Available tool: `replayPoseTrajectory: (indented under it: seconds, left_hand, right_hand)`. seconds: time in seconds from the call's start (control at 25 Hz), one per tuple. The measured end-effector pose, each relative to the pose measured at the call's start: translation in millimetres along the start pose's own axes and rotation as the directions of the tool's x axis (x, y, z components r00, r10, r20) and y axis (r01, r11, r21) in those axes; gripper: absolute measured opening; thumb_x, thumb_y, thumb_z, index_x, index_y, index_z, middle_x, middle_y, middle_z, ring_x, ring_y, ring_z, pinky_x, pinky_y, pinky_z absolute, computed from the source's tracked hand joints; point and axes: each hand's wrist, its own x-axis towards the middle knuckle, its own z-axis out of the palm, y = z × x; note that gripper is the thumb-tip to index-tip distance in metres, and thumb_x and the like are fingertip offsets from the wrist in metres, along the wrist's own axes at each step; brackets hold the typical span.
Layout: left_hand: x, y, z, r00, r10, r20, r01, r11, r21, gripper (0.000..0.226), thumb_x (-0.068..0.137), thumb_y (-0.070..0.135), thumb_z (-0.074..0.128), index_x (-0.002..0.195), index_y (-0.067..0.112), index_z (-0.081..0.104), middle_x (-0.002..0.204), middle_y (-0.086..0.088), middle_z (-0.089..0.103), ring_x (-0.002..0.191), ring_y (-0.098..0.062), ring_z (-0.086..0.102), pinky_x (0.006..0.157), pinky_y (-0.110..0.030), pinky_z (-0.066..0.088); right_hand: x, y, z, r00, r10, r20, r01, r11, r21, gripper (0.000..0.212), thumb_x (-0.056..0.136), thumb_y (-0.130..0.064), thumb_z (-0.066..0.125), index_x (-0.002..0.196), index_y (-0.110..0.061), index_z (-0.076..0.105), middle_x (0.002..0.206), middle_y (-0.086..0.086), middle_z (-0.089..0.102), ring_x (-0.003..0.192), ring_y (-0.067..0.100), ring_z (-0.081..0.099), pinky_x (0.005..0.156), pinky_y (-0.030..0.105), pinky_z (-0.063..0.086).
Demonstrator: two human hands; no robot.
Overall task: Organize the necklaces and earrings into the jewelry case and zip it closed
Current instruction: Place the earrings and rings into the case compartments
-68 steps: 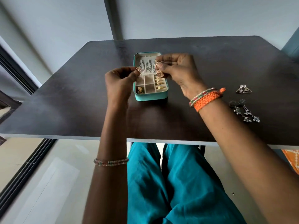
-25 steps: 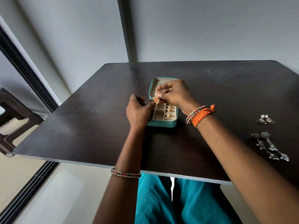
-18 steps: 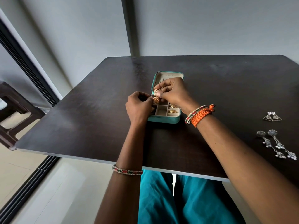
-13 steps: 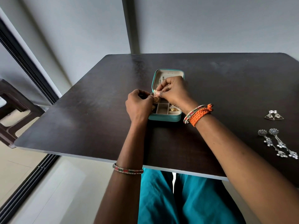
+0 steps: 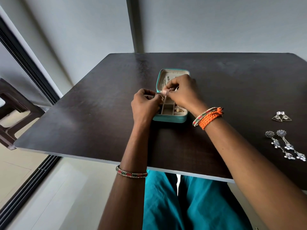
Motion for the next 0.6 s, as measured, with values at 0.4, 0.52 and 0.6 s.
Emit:
replayPoseTrajectory:
  seconds: [0.4, 0.52, 0.6]
  left_hand:
    - [-0.5, -3.0, -2.8, 0.999, 0.004, -0.033, -0.004, 1.000, -0.004, 0.011, 0.087, 0.009, 0.057, 0.089, 0.015, 0.067, 0.076, 0.002, 0.067, 0.060, -0.001, 0.063, 0.046, -0.010, 0.045]
    - [1.6, -4.4, -3.1, 0.999, -0.008, -0.031, 0.008, 1.000, 0.007, 0.016, 0.086, 0.008, 0.055, 0.086, 0.017, 0.068, 0.081, -0.001, 0.070, 0.067, -0.005, 0.066, 0.053, -0.013, 0.049]
    - [0.5, -4.1, -3.0, 1.000, -0.011, -0.025, 0.011, 1.000, 0.009, 0.015, 0.085, 0.008, 0.056, 0.088, 0.016, 0.069, 0.081, -0.001, 0.070, 0.067, -0.005, 0.066, 0.052, -0.012, 0.048]
  right_hand:
    - [-0.3, -1.4, 1.4, 0.995, 0.010, 0.100, -0.004, 0.998, -0.060, 0.008, 0.077, -0.025, 0.075, 0.076, -0.017, 0.073, 0.074, -0.006, 0.064, 0.075, 0.013, 0.063, 0.068, 0.031, 0.054]
    - [-3.1, -4.8, 0.6, 0.991, 0.020, 0.134, -0.015, 0.999, -0.040, 0.010, 0.077, -0.028, 0.075, 0.070, -0.022, 0.069, 0.068, -0.010, 0.061, 0.068, 0.008, 0.058, 0.064, 0.026, 0.048]
    - [-2.5, -5.2, 2.6, 0.991, 0.033, 0.129, -0.025, 0.998, -0.057, 0.011, 0.077, -0.024, 0.073, 0.068, -0.024, 0.067, 0.068, -0.009, 0.060, 0.071, 0.011, 0.060, 0.067, 0.029, 0.052]
